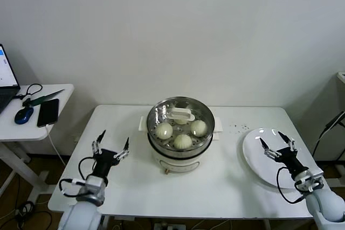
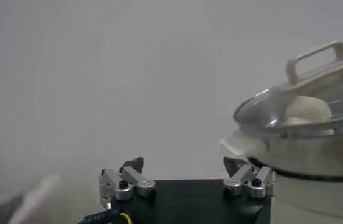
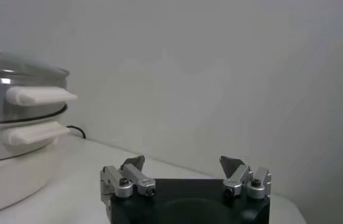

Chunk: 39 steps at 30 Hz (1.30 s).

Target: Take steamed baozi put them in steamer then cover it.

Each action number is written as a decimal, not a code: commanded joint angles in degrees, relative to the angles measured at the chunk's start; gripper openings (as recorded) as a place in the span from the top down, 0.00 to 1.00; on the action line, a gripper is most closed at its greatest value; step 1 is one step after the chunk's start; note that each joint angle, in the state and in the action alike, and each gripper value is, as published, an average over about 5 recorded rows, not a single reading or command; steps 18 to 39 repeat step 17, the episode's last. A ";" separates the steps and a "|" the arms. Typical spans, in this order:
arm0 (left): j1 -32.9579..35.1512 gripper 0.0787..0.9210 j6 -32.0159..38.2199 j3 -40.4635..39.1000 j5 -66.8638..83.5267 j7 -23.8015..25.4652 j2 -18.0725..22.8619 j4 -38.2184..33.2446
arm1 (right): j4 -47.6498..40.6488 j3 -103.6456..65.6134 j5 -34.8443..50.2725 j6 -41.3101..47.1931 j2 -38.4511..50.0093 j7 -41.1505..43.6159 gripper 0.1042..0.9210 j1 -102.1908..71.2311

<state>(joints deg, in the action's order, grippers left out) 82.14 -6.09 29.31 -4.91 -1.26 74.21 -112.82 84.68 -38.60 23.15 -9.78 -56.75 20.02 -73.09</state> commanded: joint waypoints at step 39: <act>6.58 0.12 6.60 5.02 12.89 -0.20 2.97 1.23 | 4.93 -5.08 2.24 -1.37 -3.38 -0.34 0.12 -7.48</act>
